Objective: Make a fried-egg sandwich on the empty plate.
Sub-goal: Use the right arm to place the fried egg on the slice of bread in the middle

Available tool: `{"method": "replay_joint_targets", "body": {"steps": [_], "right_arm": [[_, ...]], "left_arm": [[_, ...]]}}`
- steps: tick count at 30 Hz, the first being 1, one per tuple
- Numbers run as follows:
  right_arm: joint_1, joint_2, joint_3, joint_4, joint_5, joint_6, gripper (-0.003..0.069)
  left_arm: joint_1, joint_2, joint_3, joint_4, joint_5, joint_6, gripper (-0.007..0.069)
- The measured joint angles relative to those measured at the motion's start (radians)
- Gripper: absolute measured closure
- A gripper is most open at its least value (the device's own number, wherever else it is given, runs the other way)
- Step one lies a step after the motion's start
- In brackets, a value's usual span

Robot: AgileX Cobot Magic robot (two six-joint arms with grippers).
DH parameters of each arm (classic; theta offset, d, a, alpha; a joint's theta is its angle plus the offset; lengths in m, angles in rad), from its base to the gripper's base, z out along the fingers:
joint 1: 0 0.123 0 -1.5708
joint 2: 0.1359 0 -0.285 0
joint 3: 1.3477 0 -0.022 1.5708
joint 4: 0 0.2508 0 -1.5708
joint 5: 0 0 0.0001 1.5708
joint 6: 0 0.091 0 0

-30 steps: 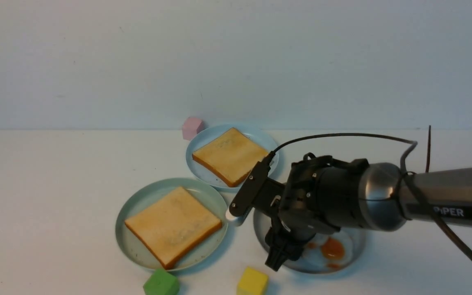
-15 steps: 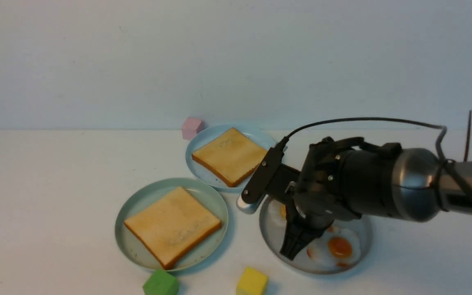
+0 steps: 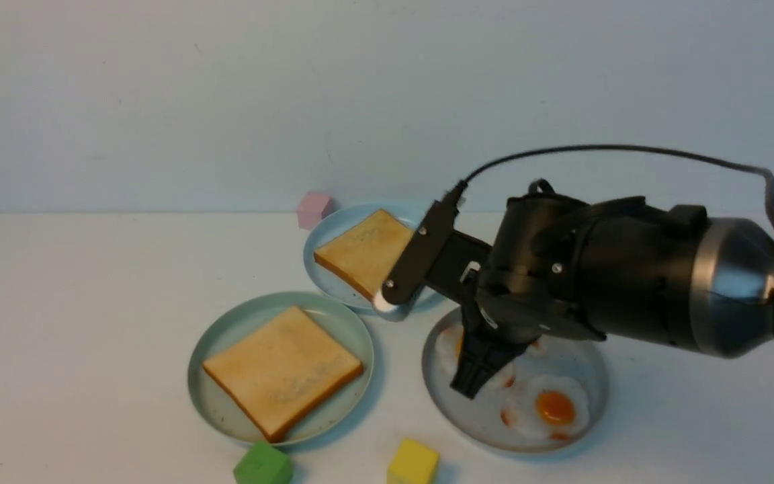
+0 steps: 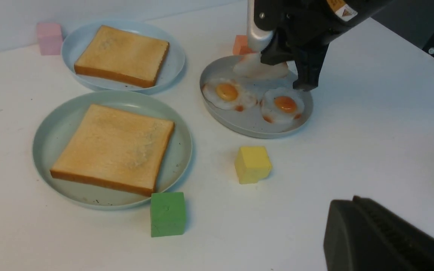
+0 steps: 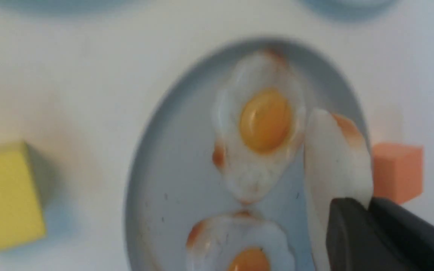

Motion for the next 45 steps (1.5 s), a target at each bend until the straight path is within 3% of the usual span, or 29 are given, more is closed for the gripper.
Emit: {"method": "replay_joint_targets", "body": {"steps": [6,13,25,41,45], "right_arm": [[0.102,0.036,-0.172,0.004,-0.126,0.0,0.0604],[0.125,0.198,-0.312,0.008,-0.196,0.0,0.0604],[0.126,0.378,-0.409,0.004,-0.208,0.0,0.0606],[0.137,0.419,-0.414,-0.051,-0.219,0.0,0.0606],[0.152,0.419,-0.414,-0.045,-0.196,0.002,0.0577]], "left_arm": [[0.0,0.0,0.0,0.012,-0.136,-0.001,0.0638],[0.0,0.0,0.0,0.044,-0.255,-0.001,0.0638],[0.0,0.0,0.0,0.08,-0.256,-0.001,0.0637],[0.0,0.0,0.0,0.081,-0.252,-0.001,0.0636],[0.0,0.0,0.0,0.081,-0.251,-0.001,0.0634]]}}
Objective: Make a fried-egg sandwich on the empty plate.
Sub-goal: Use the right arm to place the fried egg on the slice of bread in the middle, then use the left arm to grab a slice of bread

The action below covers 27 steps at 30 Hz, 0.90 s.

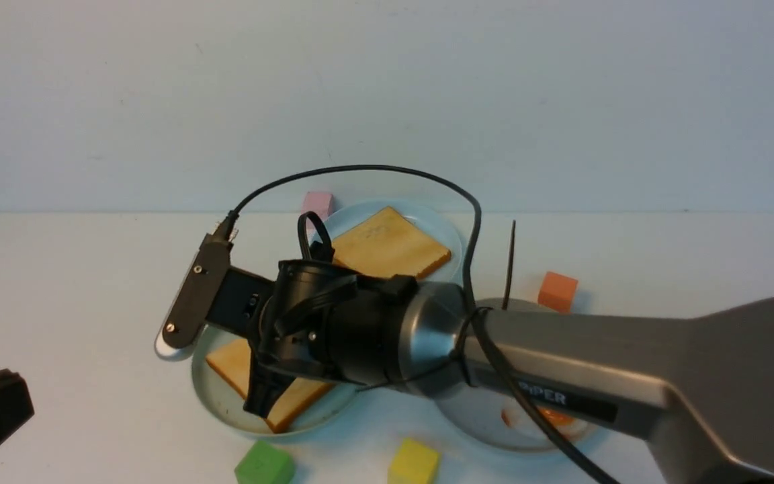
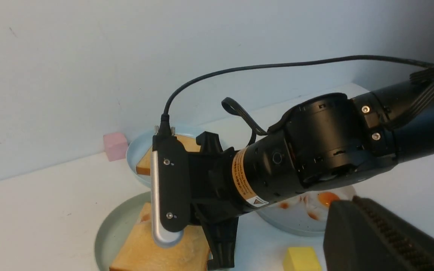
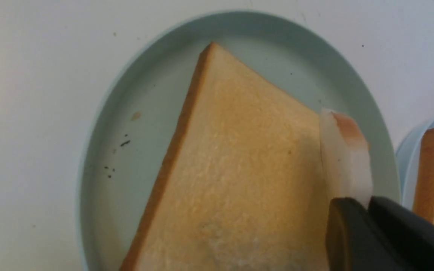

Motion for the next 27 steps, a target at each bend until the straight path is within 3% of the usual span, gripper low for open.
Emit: {"method": "replay_joint_targets", "body": {"steps": [4,12,15,20,23,25,26,27], "right_arm": [[0.008,0.0,0.0,0.04,0.033,0.012,0.0456],[0.022,-0.027,0.0,0.188,0.12,0.028,0.0098],[0.043,-0.079,0.0,0.23,0.158,0.028,0.0027],[0.056,-0.228,0.002,0.249,0.321,0.028,0.0038],[0.04,-0.339,0.02,0.248,0.458,0.028,0.0125],[0.021,-0.457,0.066,0.247,0.557,0.028,0.0236],[0.016,-0.475,0.076,0.247,0.57,0.028,0.0256],[0.004,-0.538,0.105,0.246,0.598,0.028,0.0329]], "left_arm": [[0.0,0.0,0.0,0.001,0.0,0.0,0.0632],[0.0,0.0,0.0,0.016,0.001,0.0,0.0627],[0.0,0.0,0.0,0.018,0.001,0.0,0.0624],[0.0,0.007,0.0,-0.002,0.047,-0.006,0.0623],[0.0,0.056,0.0,-0.03,0.1,-0.009,0.0631],[0.0,0.149,-0.013,-0.063,0.158,-0.01,0.0638],[0.0,0.18,-0.02,-0.07,0.173,-0.012,0.0638],[0.0,0.262,-0.045,-0.099,0.202,-0.019,0.0638]]}}
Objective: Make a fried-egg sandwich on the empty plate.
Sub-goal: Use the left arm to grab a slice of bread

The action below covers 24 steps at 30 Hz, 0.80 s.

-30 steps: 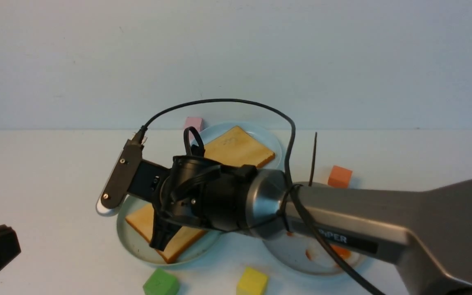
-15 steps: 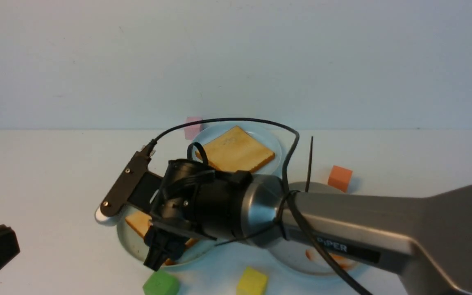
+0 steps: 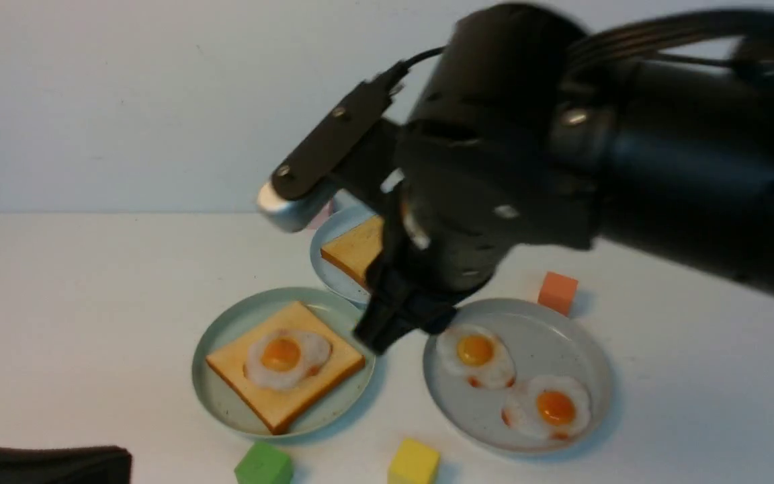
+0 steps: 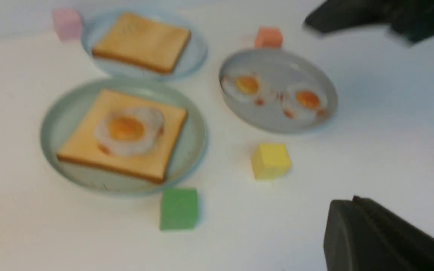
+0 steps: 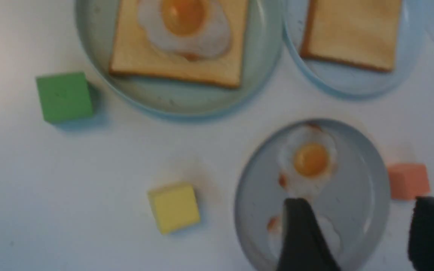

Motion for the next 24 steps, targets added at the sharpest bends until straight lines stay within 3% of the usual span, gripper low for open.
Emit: {"method": "replay_joint_targets", "body": {"steps": [1,4,8,17,24], "right_arm": [[-0.008,-0.053,0.039,-0.001,0.023,0.0,0.0403],[-0.024,-0.18,0.123,-0.001,0.042,0.006,0.0535],[-0.03,-0.319,0.204,-0.001,0.049,0.066,0.0654],[-0.03,-0.601,0.38,-0.001,0.061,0.156,0.0669],[-0.03,-0.778,0.462,0.017,0.063,0.202,0.0666]], "left_arm": [[0.0,0.081,-0.035,-0.017,0.016,-0.002,0.0638],[0.0,0.289,-0.123,-0.035,0.029,0.01,0.0638],[0.0,0.579,-0.291,-0.041,0.043,0.061,0.0638],[0.0,1.269,-0.888,-0.04,0.256,0.169,0.0638],[0.0,1.486,-1.251,0.072,0.371,0.131,0.0638]]}}
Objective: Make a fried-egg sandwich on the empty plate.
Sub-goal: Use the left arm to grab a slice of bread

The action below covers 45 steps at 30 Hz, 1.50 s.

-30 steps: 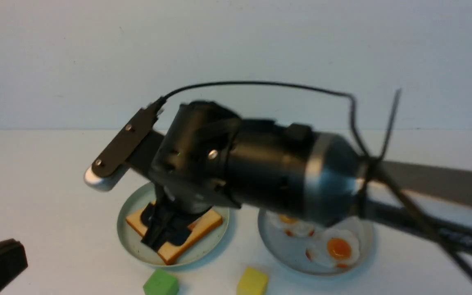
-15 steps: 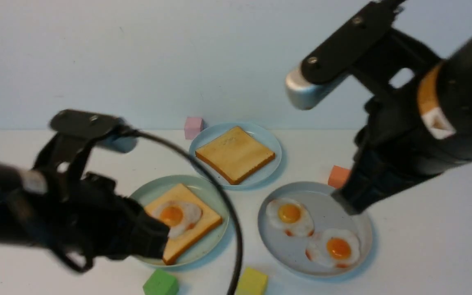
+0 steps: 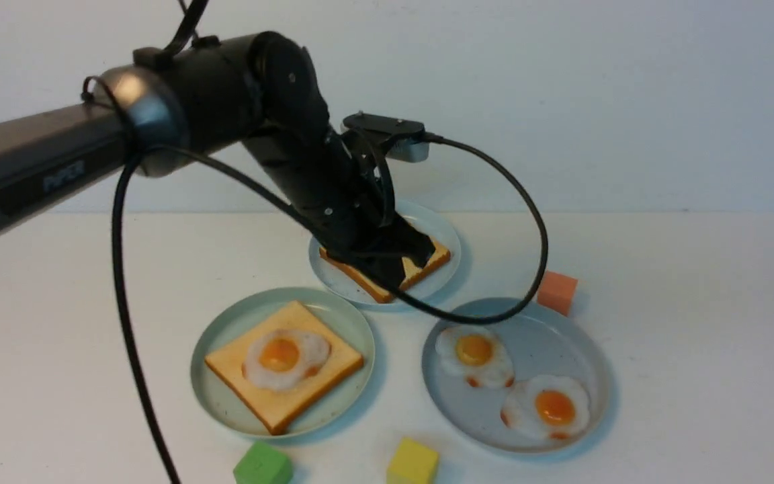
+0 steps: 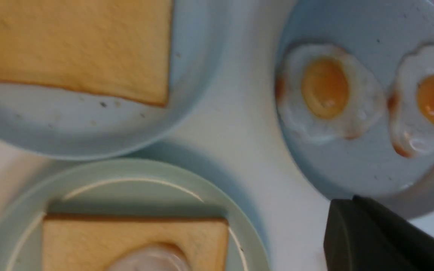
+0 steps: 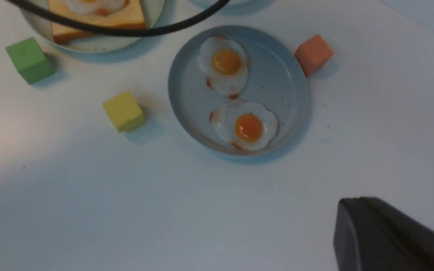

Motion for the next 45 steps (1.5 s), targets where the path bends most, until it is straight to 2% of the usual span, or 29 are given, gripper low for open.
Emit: {"method": "replay_joint_targets", "body": {"steps": [5,8,10,12,13,18,23,35,38,42,43,44,45], "right_arm": [[0.0,-0.097,0.005,0.001,0.001,0.008,0.0665],[0.0,-0.142,0.005,0.005,0.01,0.009,0.0663],[0.0,-0.168,0.005,0.016,0.015,0.012,0.0662],[0.0,-0.174,0.005,0.019,0.016,0.016,0.066],[0.0,-0.18,0.005,0.021,0.016,0.024,0.0659],[0.0,-0.183,0.005,0.023,0.016,0.031,0.0655],[0.0,-0.184,0.005,0.014,0.016,0.032,0.0653],[0.0,-0.184,0.005,0.011,0.016,0.033,0.0648],[0.0,-0.184,0.005,0.014,0.016,0.033,0.0645],[0.0,-0.184,0.005,0.016,0.016,0.033,0.0645],[0.0,-0.184,0.005,0.019,0.016,0.033,0.0643],[0.0,-0.184,0.005,0.022,0.016,0.033,0.0642],[0.0,-0.184,0.005,0.023,0.016,0.033,0.0642]], "left_arm": [[0.0,0.154,-0.183,0.064,0.027,-0.003,0.0638],[0.0,0.262,-0.293,0.094,0.031,-0.006,0.0607],[0.0,0.352,-0.399,0.104,0.036,-0.006,0.0517],[0.0,0.378,-0.43,0.106,0.038,-0.006,0.0475],[0.0,0.407,-0.468,0.109,0.038,-0.008,0.0412],[0.0,0.425,-0.5,0.11,0.031,-0.001,0.0221],[0.0,0.437,-0.503,0.138,0.008,0.072,0.0159],[0.0,0.485,-0.503,0.186,-0.029,0.115,0.0155],[-0.001,0.488,-0.503,0.192,-0.029,0.115,0.0175],[-0.013,0.495,-0.506,0.224,-0.03,0.115,0.0258],[-0.021,0.496,-0.508,0.25,-0.03,0.116,0.0332],[-0.027,0.496,-0.508,0.263,-0.03,0.116,0.0361],[-0.036,0.496,-0.508,0.278,-0.029,0.116,0.0438]]}}
